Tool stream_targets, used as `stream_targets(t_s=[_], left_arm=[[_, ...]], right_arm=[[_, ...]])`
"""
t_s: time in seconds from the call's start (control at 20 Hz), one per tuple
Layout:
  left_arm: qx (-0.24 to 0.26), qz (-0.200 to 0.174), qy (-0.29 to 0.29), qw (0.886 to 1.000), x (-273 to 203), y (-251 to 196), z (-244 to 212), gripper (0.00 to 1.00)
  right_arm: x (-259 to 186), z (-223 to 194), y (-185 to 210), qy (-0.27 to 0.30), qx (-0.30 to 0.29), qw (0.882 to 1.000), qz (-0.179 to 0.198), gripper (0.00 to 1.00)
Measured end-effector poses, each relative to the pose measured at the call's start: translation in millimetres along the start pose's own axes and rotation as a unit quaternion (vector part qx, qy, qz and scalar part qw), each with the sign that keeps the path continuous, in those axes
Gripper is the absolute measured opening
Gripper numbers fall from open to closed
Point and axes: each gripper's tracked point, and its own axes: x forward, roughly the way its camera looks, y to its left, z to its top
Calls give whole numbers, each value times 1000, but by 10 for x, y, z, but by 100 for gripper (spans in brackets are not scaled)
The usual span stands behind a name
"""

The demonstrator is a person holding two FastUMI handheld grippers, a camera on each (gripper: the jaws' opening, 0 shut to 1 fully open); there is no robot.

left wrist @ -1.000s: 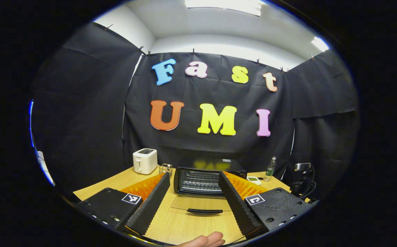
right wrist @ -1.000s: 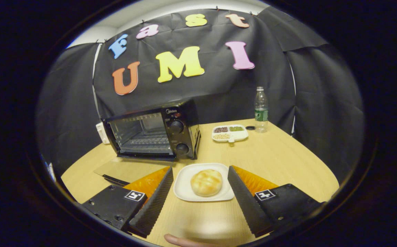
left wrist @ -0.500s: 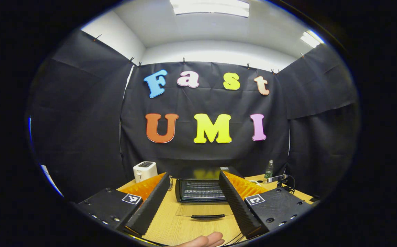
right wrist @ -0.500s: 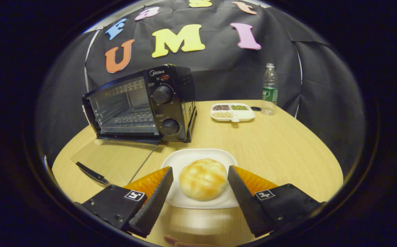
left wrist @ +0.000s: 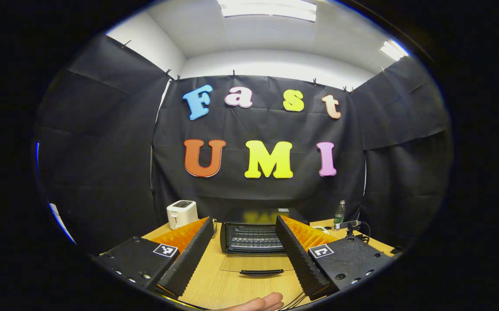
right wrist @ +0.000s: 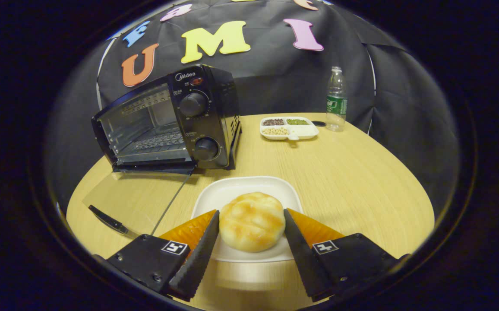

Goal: Open the electric oven with the left hand, put the food in, and close the electric oven.

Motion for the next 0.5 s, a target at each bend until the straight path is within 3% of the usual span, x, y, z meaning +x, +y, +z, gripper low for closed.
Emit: stream_targets(t_s=[0.25,0.5], left_arm=[[-11,-7,7,1000,77,0,-76,94],[-9,-15,-7,1000,67,-8,-51,94]], right_arm=[[-254,141,49,-24,0,1000,9,89],[-524,438,408,-74,56,993,71,88]])
